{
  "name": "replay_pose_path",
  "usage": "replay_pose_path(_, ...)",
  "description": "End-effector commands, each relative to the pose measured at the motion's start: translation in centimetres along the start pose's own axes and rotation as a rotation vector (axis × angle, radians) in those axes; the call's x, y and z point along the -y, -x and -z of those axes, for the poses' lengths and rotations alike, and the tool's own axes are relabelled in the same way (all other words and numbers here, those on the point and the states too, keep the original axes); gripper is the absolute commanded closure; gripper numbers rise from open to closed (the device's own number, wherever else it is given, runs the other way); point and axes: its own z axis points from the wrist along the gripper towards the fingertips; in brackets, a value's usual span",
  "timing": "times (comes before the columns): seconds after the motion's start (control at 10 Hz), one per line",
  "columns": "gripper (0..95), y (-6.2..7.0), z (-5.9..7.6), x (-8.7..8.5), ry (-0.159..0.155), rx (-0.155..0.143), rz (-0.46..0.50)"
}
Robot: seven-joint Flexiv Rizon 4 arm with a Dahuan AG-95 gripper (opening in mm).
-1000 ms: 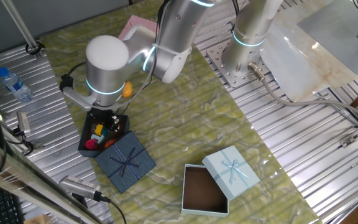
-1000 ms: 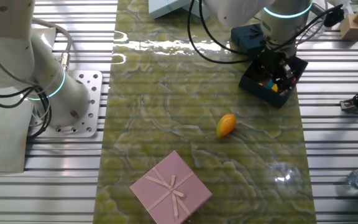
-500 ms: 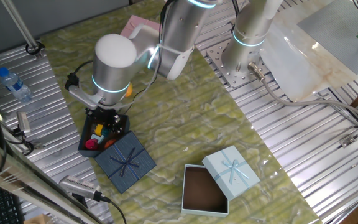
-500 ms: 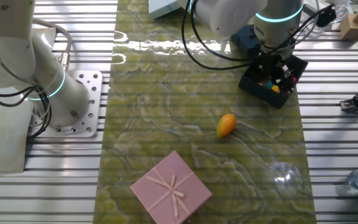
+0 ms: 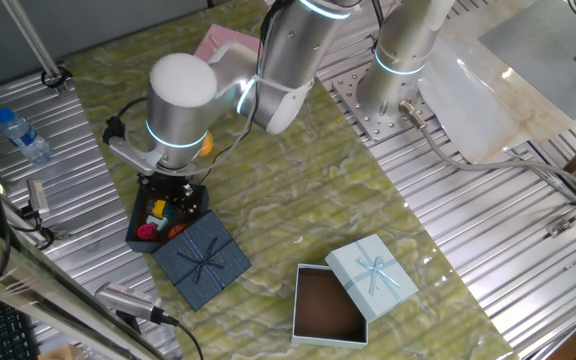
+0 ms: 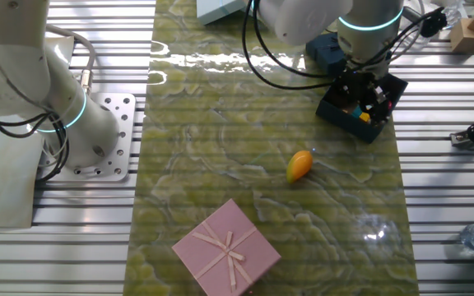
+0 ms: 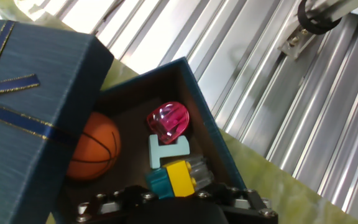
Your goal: Take everything out of the gift box
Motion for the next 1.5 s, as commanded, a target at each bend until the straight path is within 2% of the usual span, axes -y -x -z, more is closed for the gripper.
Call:
replay_pose_path(0.1,38.0,0.1,-0.1,-0.1,0.009,0.003,0.000)
replay_pose_path(0.5,38.0,0.1,-0.3,-0.2,-0.015,0.016,-0.004)
replay_pose_path(0.8,38.0,0.3,-0.7,-0.6,-0.001,0.076,-0.032)
replay_pose_path(0.9,38.0,0.5,-0.8,-0.9,-0.005,0.083,-0.053)
replay_pose_path(1.2,38.0,1.2,-1.3,-2.5,-0.010,0.082,-0.099)
replay_pose_path(1.3,38.0,1.4,-1.3,-2.7,-0.037,0.075,-0.110)
replay_pose_path(1.4,38.0,1.4,-1.1,-2.7,-0.103,0.057,-0.109)
replay_pose_path(1.5,38.0,1.4,-0.7,-2.6,-0.154,0.035,-0.111)
